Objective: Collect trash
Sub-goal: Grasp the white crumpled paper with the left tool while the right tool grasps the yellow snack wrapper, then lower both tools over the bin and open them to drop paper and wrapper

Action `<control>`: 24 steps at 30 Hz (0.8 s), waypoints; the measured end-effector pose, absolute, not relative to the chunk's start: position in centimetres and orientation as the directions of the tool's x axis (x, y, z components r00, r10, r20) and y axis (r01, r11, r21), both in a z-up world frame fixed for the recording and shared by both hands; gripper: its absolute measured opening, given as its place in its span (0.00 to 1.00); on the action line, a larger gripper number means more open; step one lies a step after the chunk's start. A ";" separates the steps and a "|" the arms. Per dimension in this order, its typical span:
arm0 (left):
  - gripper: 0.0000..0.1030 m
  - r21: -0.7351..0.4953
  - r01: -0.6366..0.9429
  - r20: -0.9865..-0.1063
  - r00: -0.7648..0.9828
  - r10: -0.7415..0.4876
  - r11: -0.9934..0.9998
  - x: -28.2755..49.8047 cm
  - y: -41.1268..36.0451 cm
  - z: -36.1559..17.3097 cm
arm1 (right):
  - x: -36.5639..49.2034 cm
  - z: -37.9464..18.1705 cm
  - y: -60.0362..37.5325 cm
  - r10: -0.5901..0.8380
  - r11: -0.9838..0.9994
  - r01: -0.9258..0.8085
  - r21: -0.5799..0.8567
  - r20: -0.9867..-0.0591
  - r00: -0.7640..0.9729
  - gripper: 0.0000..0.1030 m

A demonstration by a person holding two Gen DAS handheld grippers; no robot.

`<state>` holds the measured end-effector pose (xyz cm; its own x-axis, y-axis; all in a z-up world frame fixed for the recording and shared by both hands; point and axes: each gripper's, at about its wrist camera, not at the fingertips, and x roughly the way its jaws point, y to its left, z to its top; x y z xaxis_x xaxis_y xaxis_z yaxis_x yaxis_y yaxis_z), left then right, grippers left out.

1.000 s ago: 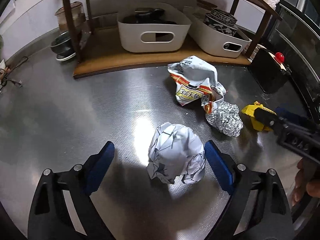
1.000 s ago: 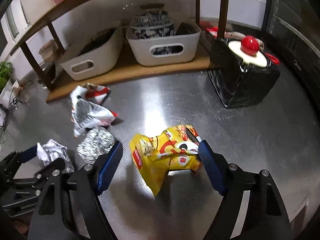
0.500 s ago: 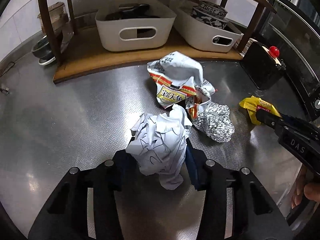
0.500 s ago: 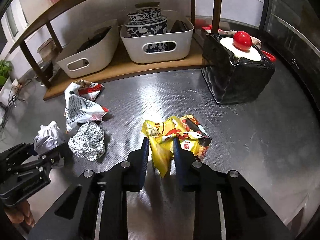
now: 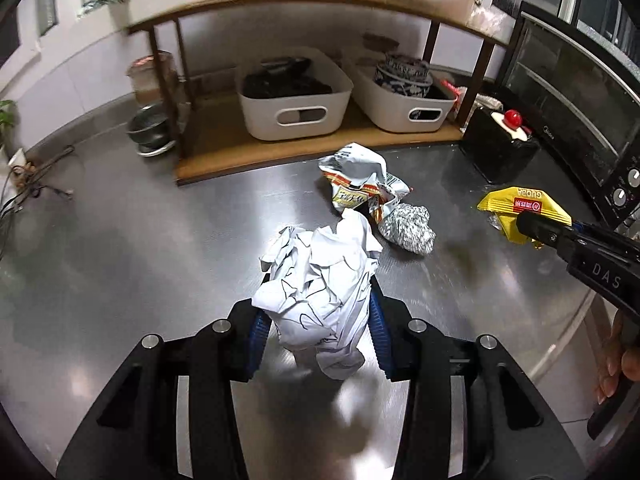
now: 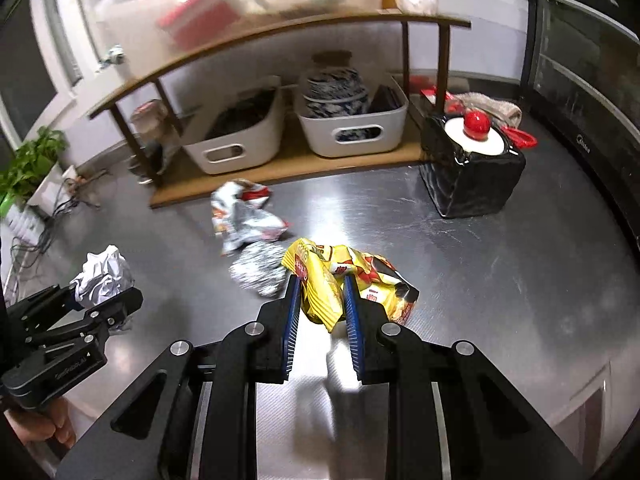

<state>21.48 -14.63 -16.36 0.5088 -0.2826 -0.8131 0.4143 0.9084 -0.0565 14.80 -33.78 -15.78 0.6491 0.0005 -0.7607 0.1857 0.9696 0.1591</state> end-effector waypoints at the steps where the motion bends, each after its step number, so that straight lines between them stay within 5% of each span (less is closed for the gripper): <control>1: 0.40 -0.055 0.411 -0.811 0.513 -0.281 0.910 21.0 -14.3 -16.0 | 14.4 -15.5 -33.3 0.006 0.971 0.179 0.161 -0.758 0.653 0.22; 13: 0.41 -0.025 0.352 -0.789 0.567 -0.235 0.936 12.2 -7.2 -13.2 | 7.5 -13.7 -26.1 0.112 0.976 0.066 0.207 -0.740 0.663 0.22; 24: 0.41 -0.044 0.322 -0.820 0.529 -0.218 0.946 3.1 -1.3 -16.9 | -0.5 -16.4 -20.7 0.236 0.966 -0.057 0.251 -0.778 0.582 0.22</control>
<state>3.09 -1.28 -16.91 0.5288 -0.2182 -0.8202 0.3221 0.9457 -0.0439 -0.54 -20.74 -16.37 0.5822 0.2362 -0.7780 -0.0567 0.9663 0.2510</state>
